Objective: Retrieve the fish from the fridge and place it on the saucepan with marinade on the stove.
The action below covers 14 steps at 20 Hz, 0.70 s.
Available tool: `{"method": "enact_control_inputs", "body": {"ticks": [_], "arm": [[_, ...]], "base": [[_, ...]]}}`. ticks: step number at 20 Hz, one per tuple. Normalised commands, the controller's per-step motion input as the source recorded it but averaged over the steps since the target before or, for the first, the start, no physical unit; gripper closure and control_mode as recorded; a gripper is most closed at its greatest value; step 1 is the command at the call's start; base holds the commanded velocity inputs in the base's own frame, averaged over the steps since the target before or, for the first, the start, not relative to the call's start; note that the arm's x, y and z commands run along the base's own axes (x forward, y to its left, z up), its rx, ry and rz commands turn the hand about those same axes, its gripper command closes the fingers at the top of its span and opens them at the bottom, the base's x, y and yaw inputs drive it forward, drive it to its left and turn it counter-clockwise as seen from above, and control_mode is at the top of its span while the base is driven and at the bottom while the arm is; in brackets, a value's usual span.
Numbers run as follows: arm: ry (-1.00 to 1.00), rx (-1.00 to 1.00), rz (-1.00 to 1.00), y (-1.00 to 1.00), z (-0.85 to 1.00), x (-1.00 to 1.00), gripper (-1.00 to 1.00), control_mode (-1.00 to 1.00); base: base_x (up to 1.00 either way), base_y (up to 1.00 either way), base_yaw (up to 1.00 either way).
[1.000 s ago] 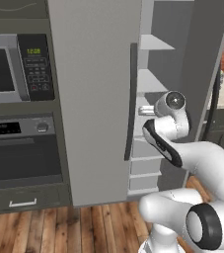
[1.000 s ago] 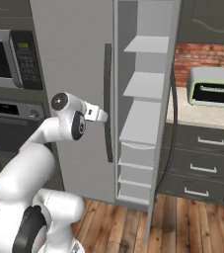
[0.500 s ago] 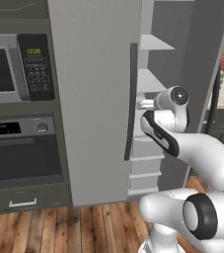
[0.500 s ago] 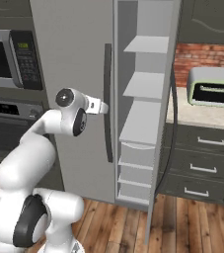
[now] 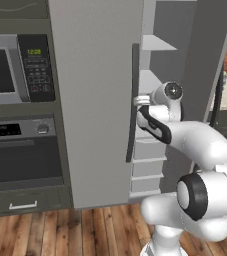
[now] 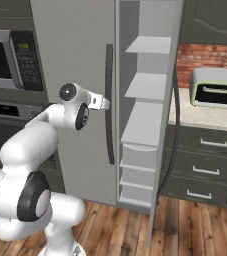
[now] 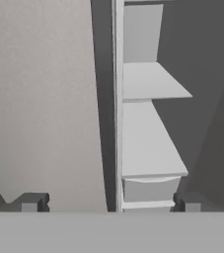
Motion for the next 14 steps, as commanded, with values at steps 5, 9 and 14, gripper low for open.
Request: {"method": "enact_control_inputs", "body": {"ticks": [5, 9, 14], "arm": [[0.0, 0.03, 0.0, 0.1, 0.0, 0.47, -1.0, -1.0], [0.0, 0.0, 0.0, 0.0, -0.05, 0.45, -1.0, -1.0], [0.0, 0.0, 0.0, -0.02, -0.05, 0.44, -1.0, -1.0]], "base": [[0.0, 0.0, 0.0], [0.0, 0.0, 0.0], [0.0, 0.0, 0.0]]}}
